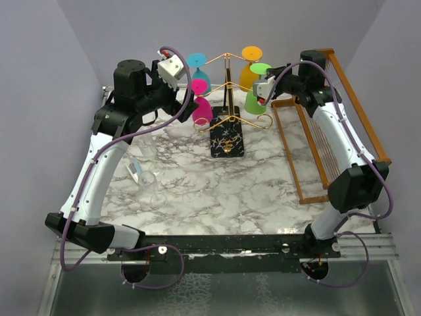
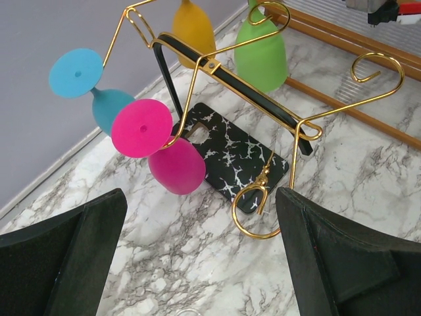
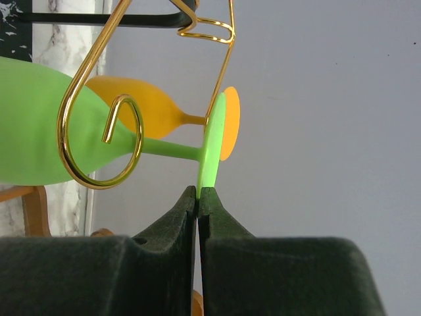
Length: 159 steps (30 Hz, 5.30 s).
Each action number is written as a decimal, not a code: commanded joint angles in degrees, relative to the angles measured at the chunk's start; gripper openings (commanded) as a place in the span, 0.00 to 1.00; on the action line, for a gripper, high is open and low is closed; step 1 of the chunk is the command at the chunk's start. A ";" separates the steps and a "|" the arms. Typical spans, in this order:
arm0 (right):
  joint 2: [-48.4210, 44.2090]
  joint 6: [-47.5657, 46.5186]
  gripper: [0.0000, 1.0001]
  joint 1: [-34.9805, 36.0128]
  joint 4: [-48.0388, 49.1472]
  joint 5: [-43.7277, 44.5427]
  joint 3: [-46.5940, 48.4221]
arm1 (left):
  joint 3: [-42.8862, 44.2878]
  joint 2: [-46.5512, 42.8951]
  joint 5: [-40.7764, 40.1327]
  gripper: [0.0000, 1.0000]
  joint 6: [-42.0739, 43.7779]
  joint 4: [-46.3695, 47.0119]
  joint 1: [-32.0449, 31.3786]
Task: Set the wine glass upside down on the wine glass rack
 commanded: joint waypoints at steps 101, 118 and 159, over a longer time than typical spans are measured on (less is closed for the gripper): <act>-4.33 9.12 0.27 3.30 0.69 -2.64 -3.96 | -3.87 -2.25 4.11 0.99 1.08 1.72 1.09; -5.68 10.32 0.34 3.39 -1.94 -6.58 -4.75 | -5.60 -3.95 3.67 0.99 2.15 1.47 1.13; -16.43 46.57 0.73 3.66 -2.40 -23.45 -6.72 | -9.77 -8.84 -19.30 0.98 18.10 -15.10 7.91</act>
